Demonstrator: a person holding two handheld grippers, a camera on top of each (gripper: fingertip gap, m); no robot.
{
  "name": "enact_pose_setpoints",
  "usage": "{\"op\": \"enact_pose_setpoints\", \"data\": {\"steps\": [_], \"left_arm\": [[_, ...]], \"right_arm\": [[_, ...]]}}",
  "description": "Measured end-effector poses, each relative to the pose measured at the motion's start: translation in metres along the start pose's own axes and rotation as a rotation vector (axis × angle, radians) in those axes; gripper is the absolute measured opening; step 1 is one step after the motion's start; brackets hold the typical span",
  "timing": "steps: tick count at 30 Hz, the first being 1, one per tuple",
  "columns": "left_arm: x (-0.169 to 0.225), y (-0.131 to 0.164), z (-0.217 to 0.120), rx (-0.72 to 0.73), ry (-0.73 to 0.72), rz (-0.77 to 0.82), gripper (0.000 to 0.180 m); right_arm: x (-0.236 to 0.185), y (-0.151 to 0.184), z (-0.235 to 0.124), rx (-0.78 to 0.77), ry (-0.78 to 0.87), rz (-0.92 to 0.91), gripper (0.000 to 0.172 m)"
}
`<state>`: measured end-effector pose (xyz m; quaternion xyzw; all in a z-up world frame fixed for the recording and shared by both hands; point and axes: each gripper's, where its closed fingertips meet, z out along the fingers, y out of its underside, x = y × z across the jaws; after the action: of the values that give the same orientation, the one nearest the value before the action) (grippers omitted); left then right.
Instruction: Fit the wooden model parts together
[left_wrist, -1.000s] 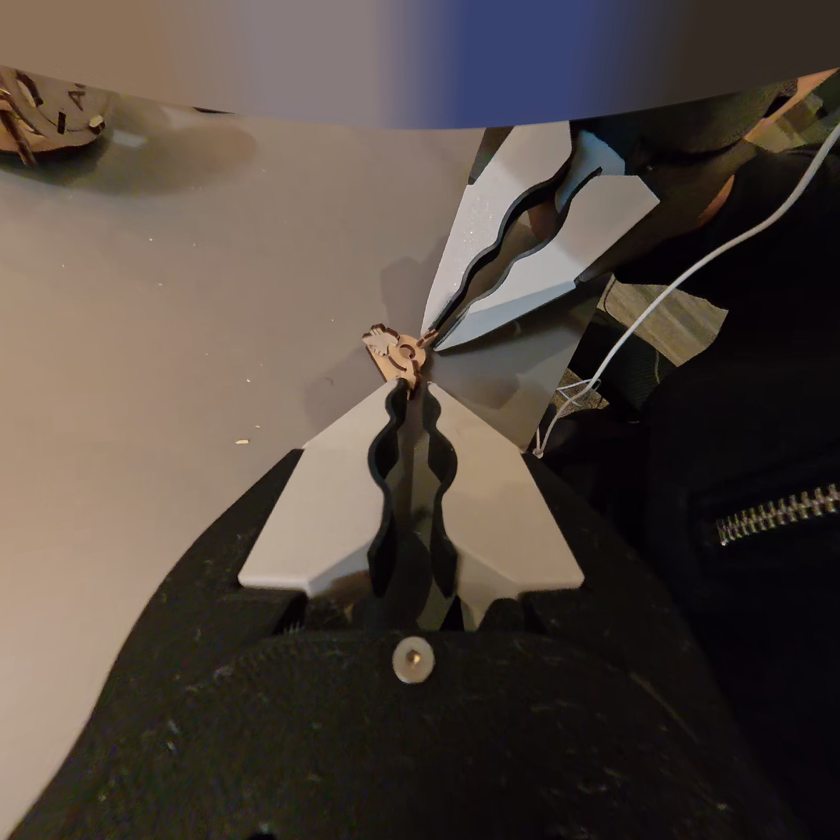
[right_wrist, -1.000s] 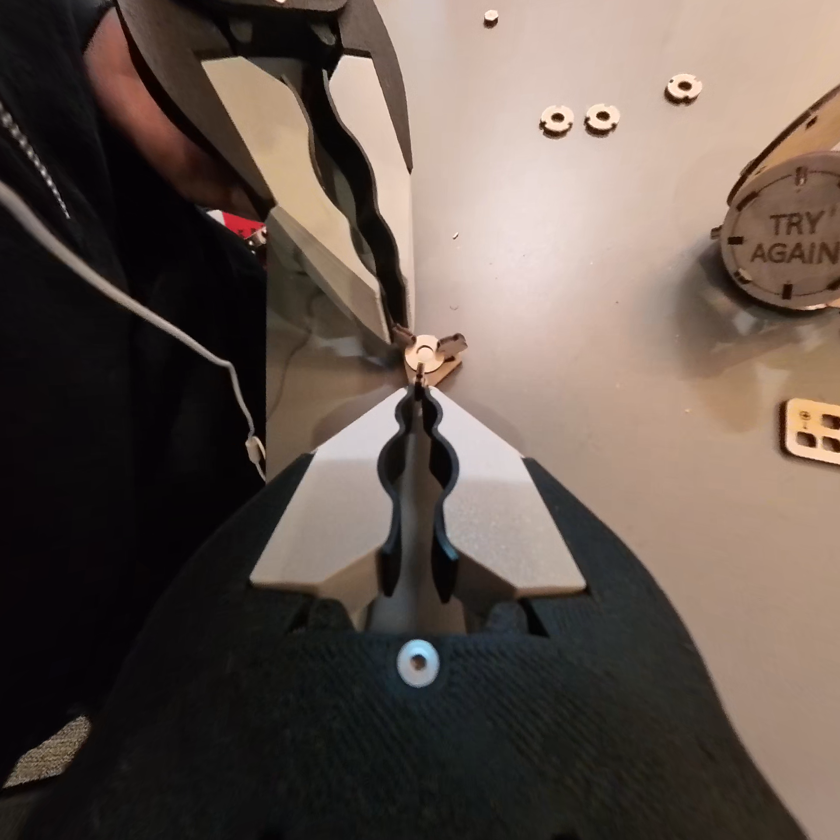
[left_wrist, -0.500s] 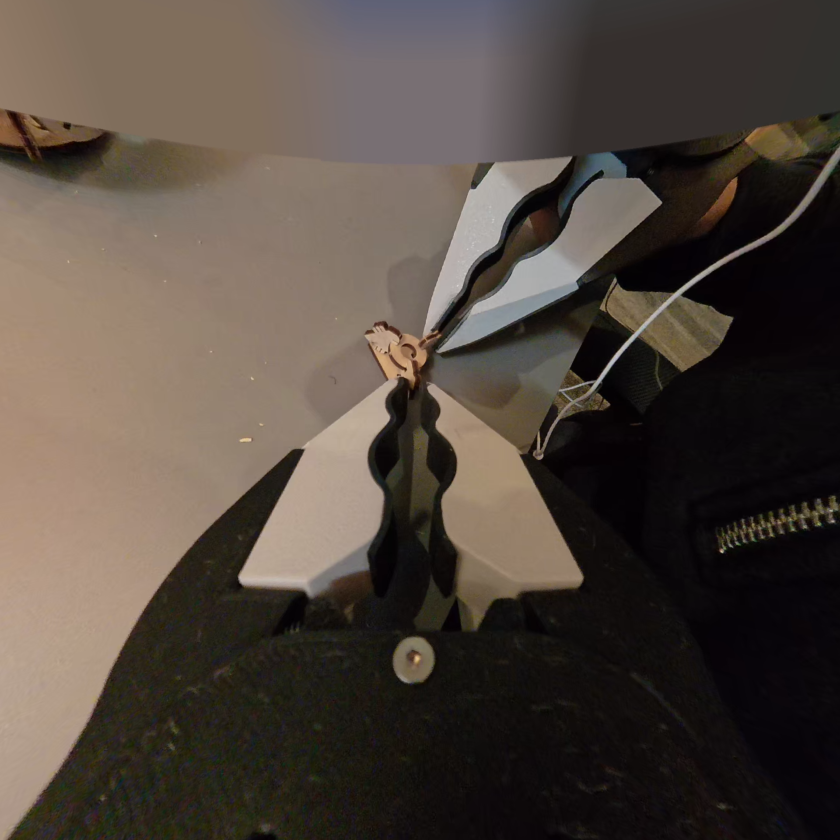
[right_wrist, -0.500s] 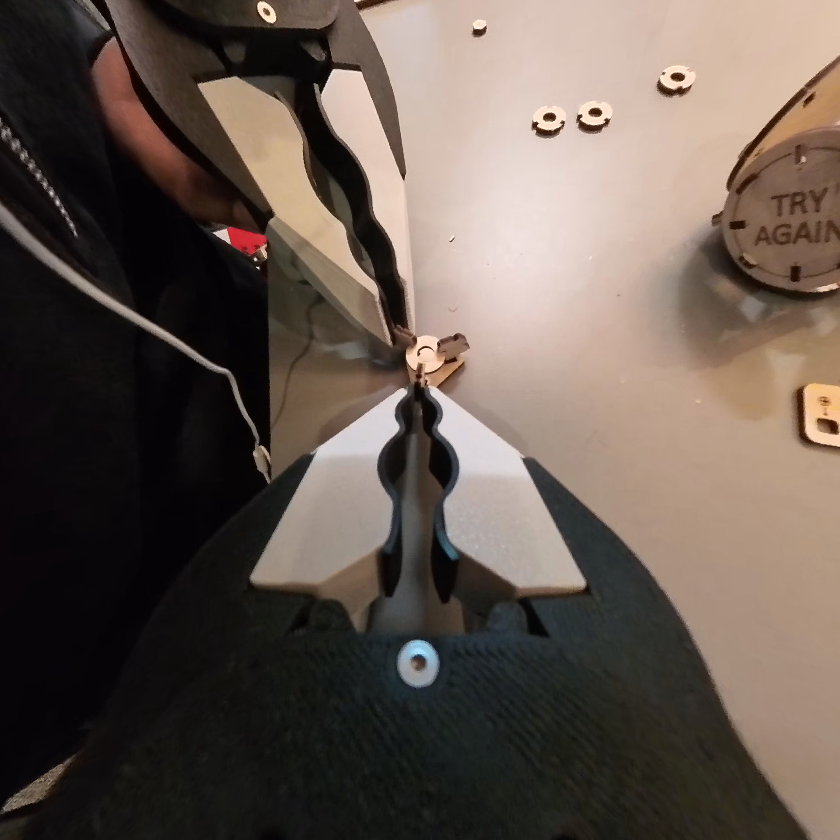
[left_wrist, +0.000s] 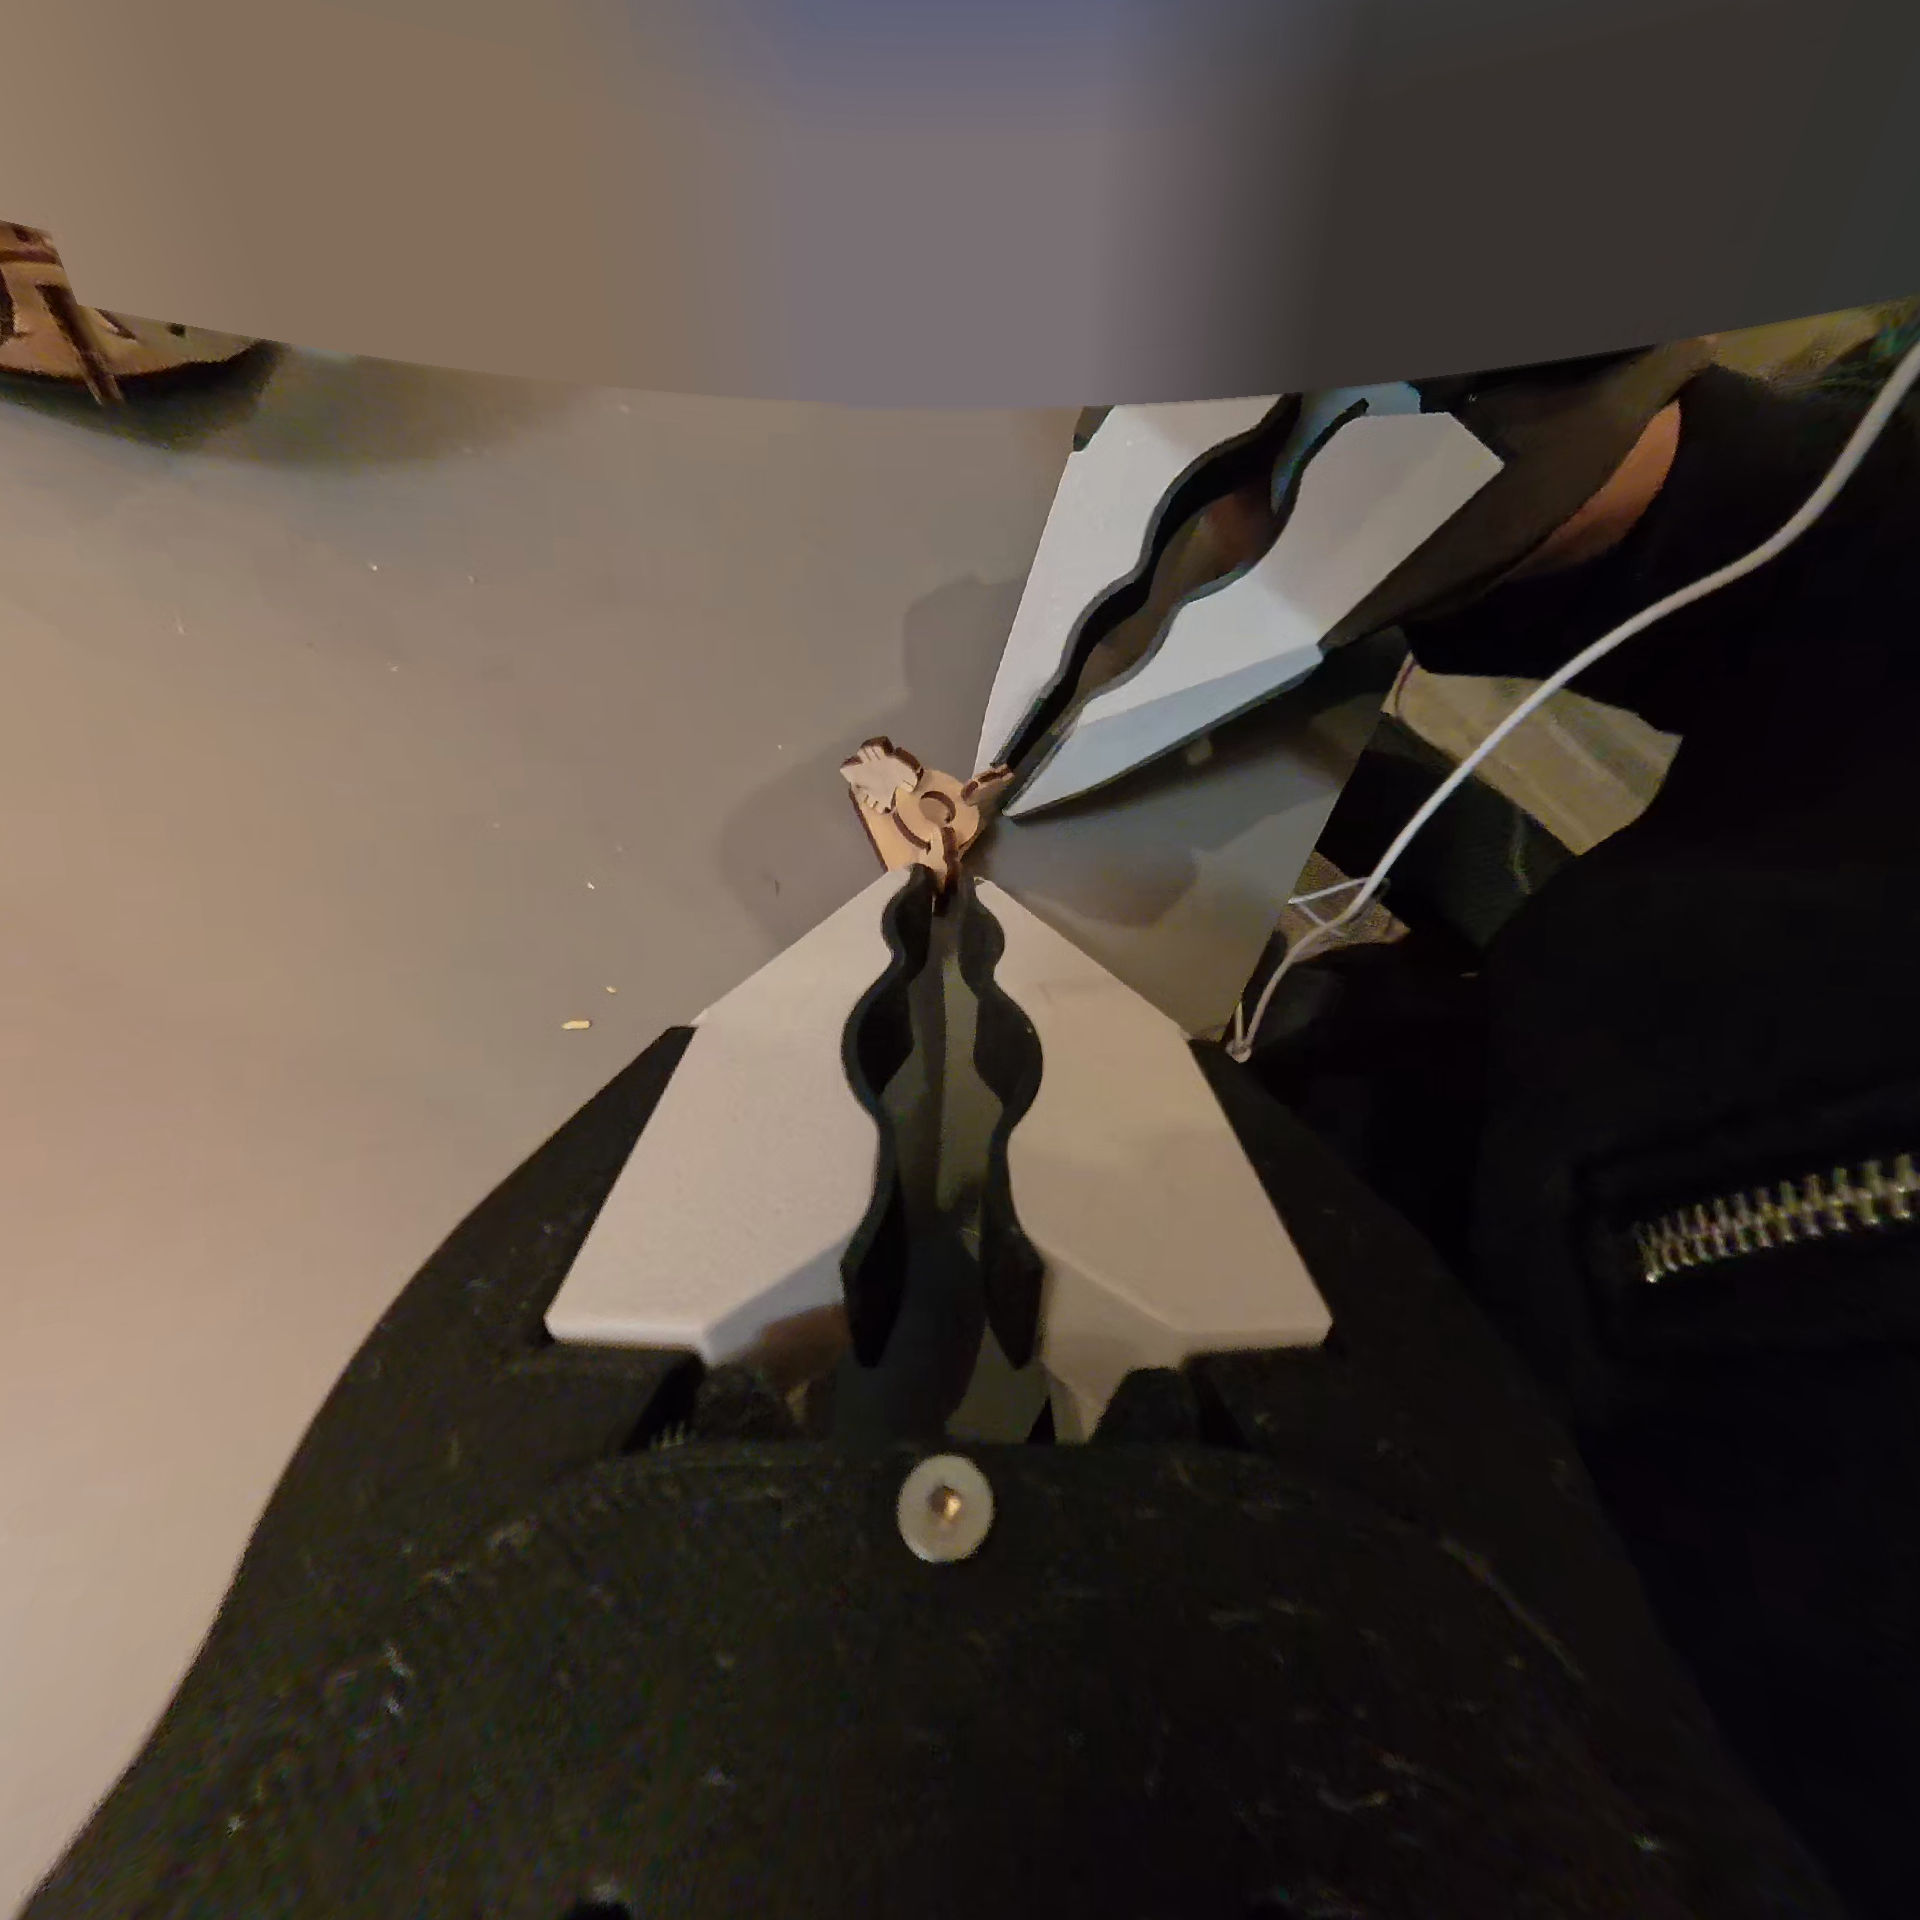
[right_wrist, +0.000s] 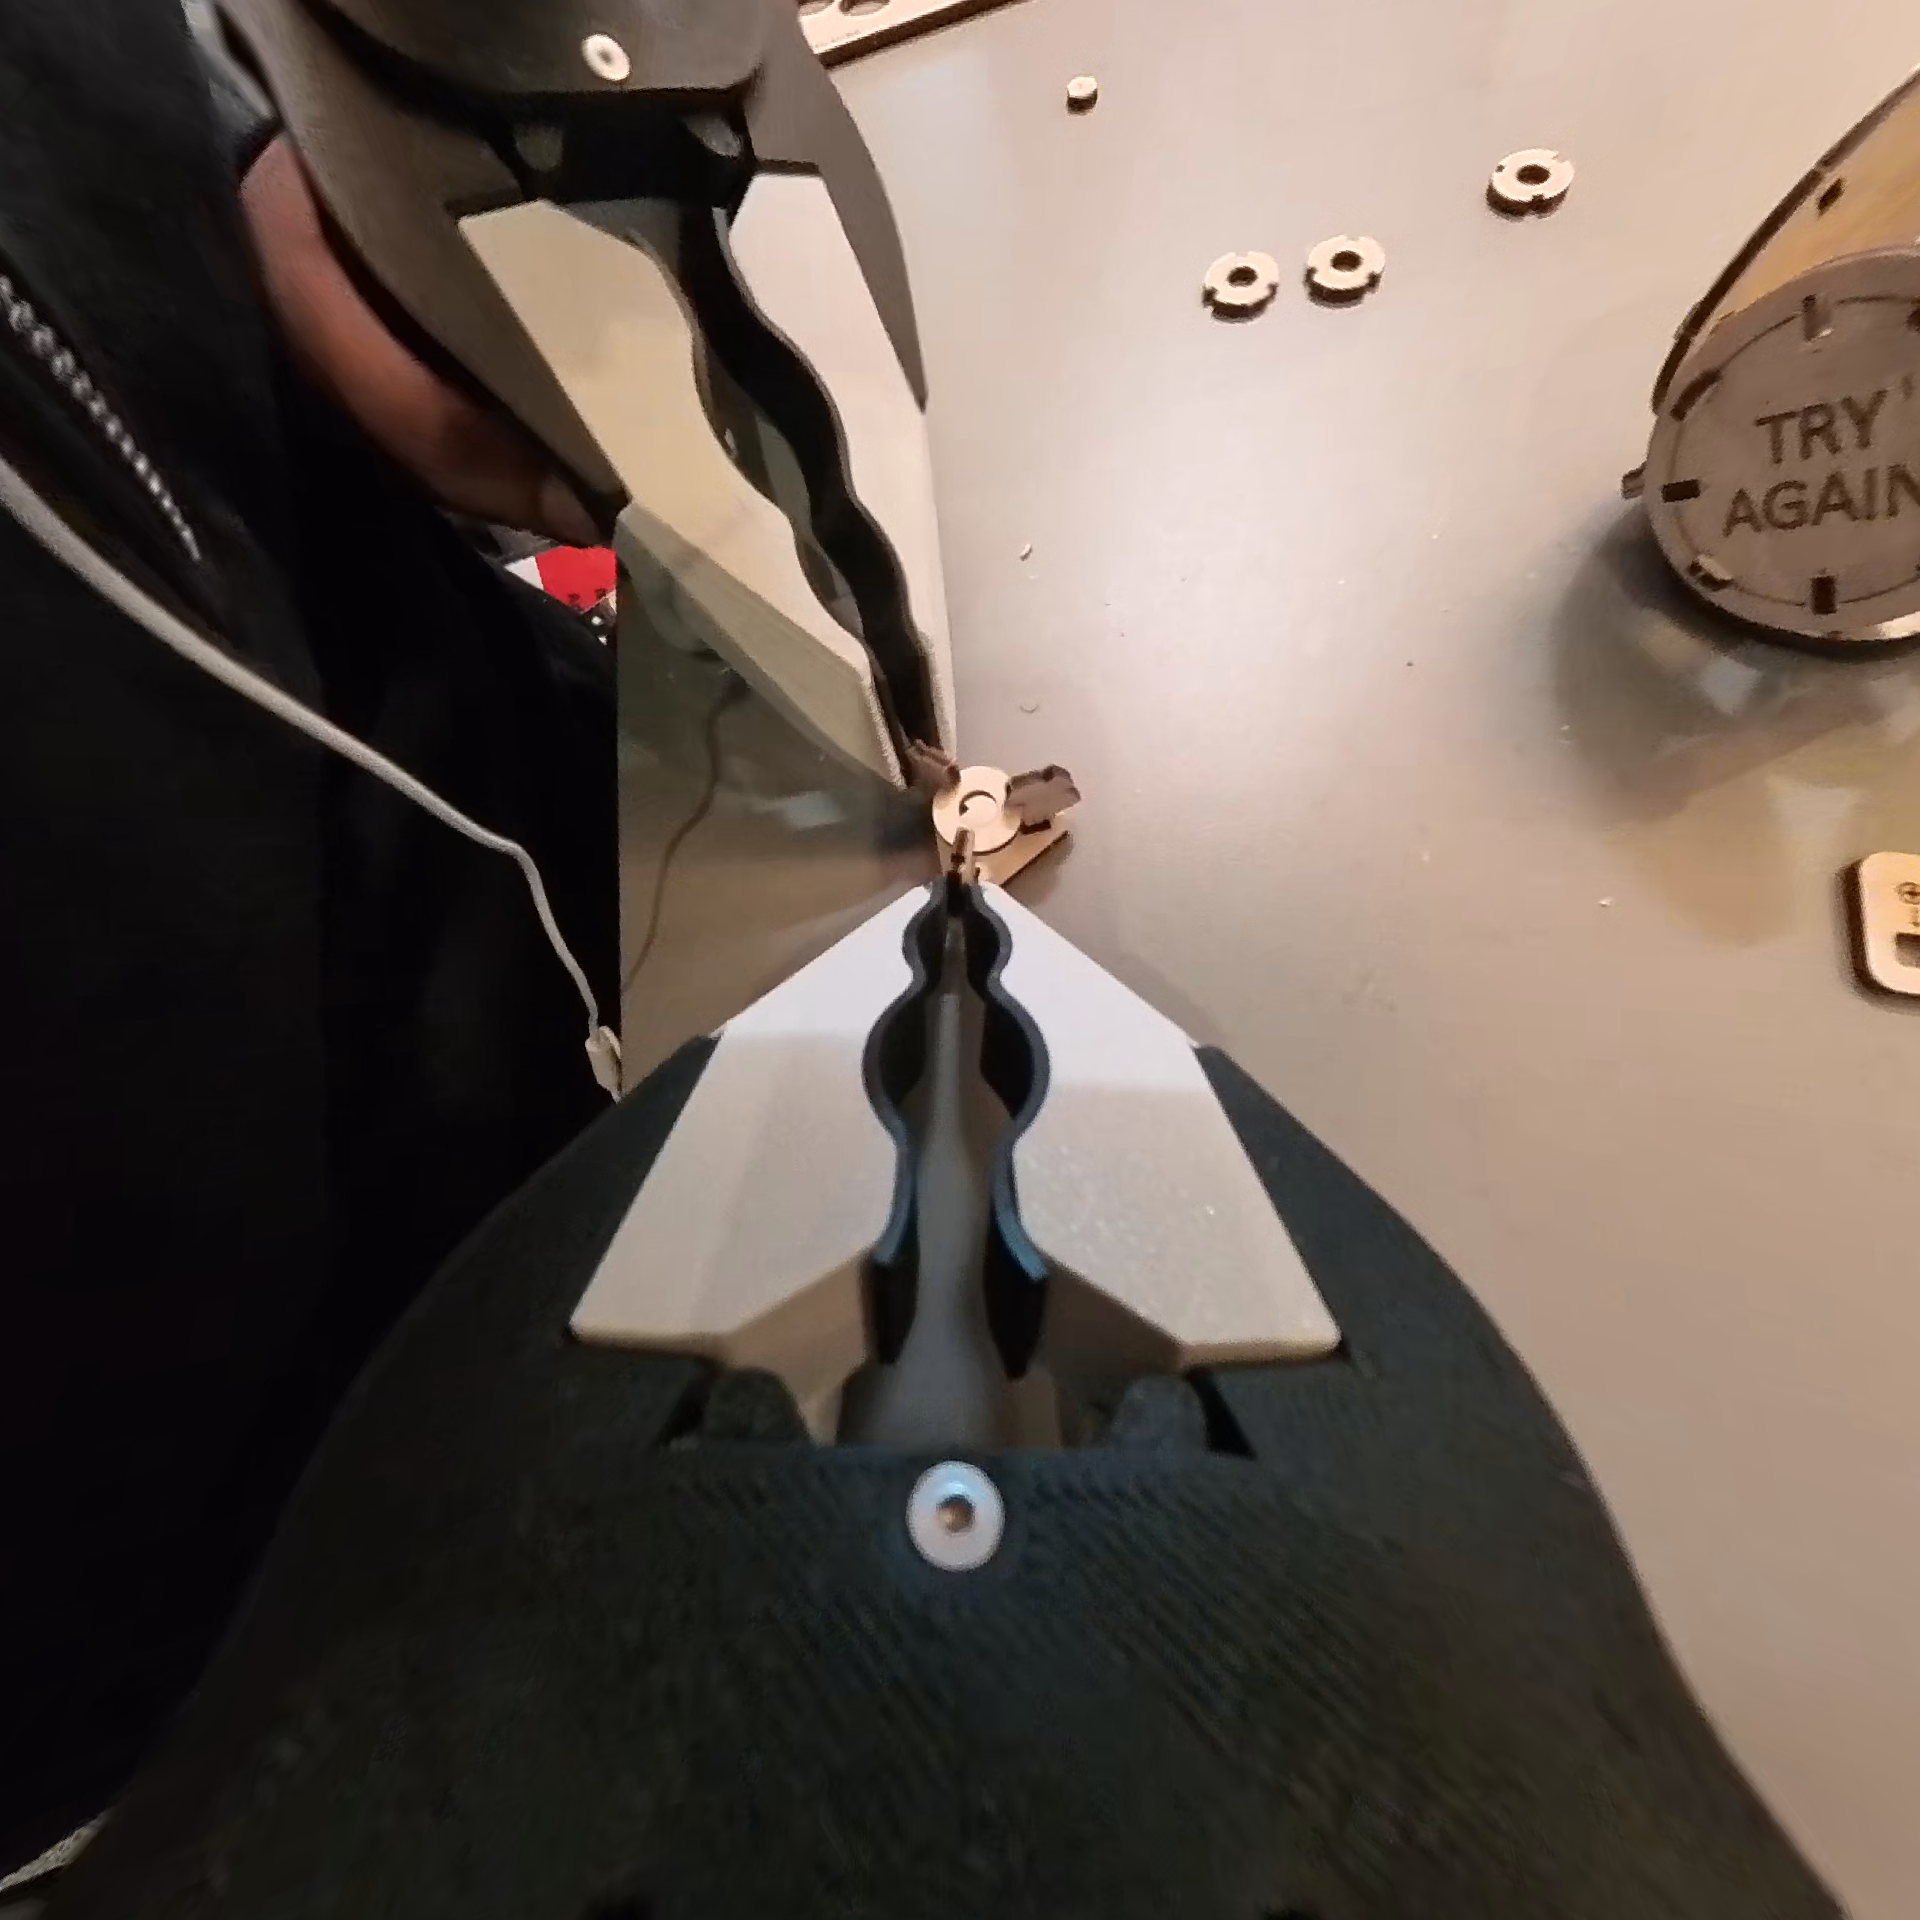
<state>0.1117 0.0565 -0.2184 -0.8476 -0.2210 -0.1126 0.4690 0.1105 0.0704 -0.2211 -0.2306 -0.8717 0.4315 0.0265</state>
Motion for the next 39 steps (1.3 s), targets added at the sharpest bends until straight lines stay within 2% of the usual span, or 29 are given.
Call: {"op": "enact_pose_setpoints", "data": {"steps": [4,9,15,19,27,32,39], "left_arm": [[0.000,0.000,0.000,-0.013,0.065,-0.078,0.004],[0.003,-0.001,0.000,-0.017,0.092,-0.085,0.005],[0.006,-0.002,-0.006,-0.008,0.152,-0.112,0.025],[0.003,0.002,-0.009,-0.037,0.145,-0.072,0.027],[0.004,0.006,-0.003,-0.123,0.139,-0.002,0.020],[0.008,0.010,0.000,-0.165,0.193,-0.034,0.003],[0.008,0.008,-0.001,-0.150,0.201,-0.037,0.007]], "right_arm": [[0.000,0.000,0.000,-0.001,-0.009,0.000,0.000],[0.001,0.000,0.000,-0.001,-0.011,0.005,0.000],[0.001,0.000,0.000,-0.002,-0.008,-0.017,0.000],[0.001,0.000,0.000,-0.004,-0.018,-0.034,0.000],[0.002,0.000,-0.001,-0.010,-0.031,-0.046,0.000],[0.003,0.000,-0.001,-0.010,-0.042,-0.047,0.001],[0.003,0.000,-0.001,-0.024,-0.033,-0.058,0.001]]}}
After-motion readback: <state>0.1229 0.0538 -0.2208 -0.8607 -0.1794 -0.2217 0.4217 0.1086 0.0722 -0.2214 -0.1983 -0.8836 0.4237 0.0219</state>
